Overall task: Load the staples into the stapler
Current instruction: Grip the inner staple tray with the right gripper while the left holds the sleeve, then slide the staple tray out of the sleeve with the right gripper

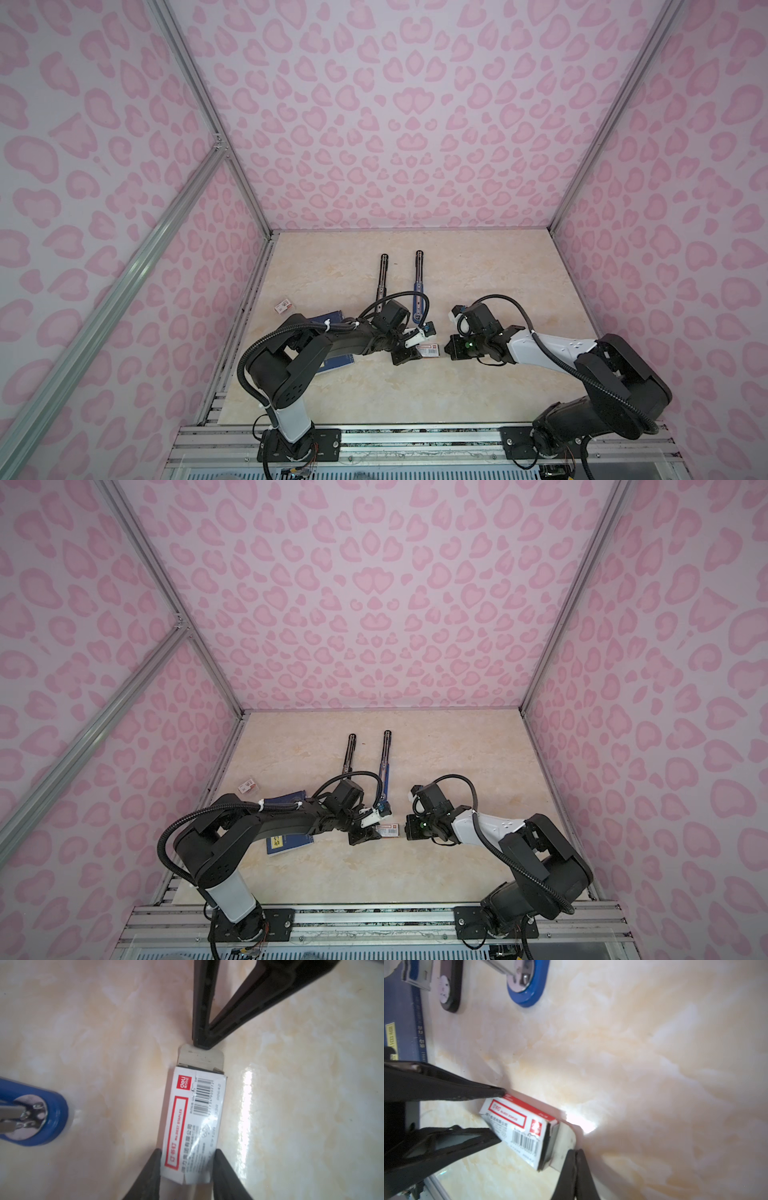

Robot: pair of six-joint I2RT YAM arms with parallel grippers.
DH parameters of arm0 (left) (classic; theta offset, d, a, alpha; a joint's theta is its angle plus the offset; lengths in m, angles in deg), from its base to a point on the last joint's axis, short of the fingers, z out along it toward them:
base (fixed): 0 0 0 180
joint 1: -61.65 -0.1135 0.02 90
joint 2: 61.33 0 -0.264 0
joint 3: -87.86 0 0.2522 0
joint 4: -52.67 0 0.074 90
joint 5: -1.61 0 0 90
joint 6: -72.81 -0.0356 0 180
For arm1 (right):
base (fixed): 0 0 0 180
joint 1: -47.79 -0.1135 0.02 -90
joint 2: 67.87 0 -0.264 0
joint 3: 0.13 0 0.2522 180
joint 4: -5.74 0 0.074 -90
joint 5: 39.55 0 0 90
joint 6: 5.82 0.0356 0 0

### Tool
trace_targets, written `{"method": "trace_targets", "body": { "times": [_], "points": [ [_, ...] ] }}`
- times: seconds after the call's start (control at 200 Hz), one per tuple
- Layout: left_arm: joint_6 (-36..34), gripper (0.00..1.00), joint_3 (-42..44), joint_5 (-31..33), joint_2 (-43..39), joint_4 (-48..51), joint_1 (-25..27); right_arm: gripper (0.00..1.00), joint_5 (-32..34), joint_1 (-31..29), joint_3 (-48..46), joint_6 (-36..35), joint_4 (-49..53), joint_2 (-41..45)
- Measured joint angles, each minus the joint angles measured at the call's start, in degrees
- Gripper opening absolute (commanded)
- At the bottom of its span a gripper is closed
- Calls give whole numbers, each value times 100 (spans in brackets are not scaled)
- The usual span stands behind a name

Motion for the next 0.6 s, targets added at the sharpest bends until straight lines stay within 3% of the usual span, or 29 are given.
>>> {"method": "trace_targets", "body": {
  "times": [0.26, 0.38, 0.6],
  "points": [
    [24, 46, -17, -26, 13, 24, 0, 0, -7, 39, -79, 22, -22, 76],
    [68, 52, -39, -48, 13, 61, 7, 24, -68, 44, -85, 129, -20, 190],
    [107, 61, -44, 94, -111, 243, 11, 29, -81, 11, -22, 133, -9, 361]
  ]
}}
